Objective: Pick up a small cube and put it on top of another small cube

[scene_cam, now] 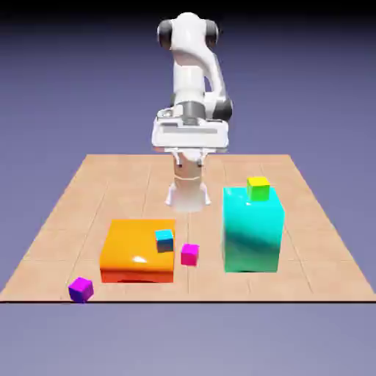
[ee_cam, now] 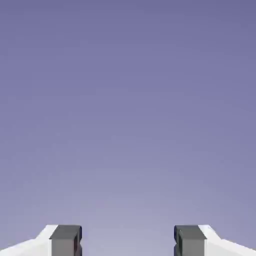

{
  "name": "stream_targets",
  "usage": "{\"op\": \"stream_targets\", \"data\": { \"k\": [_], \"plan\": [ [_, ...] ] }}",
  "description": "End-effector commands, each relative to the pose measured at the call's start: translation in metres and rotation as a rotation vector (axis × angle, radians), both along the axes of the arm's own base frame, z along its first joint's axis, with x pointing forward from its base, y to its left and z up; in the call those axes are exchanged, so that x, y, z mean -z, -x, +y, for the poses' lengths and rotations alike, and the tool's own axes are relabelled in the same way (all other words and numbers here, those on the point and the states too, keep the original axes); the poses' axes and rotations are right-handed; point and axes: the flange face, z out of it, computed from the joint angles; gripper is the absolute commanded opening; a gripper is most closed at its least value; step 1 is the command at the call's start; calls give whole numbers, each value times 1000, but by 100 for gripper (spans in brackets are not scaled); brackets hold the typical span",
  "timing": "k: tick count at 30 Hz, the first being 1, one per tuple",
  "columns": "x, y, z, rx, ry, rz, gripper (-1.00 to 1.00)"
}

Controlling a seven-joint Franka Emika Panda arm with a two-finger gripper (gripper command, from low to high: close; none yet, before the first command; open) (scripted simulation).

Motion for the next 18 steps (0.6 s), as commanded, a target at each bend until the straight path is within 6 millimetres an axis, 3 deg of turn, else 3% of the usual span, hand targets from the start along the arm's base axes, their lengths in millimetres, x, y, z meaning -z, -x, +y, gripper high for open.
{"op": "stream_targets", "data": {
  "k": [1,9,18],
  "plan": [
    [4,-9,-7,16,-2,26,0],
    [48,-76,-78,147,-30,233,0],
    [126,-125,-174,288,-83,461,0]
  ]
}}
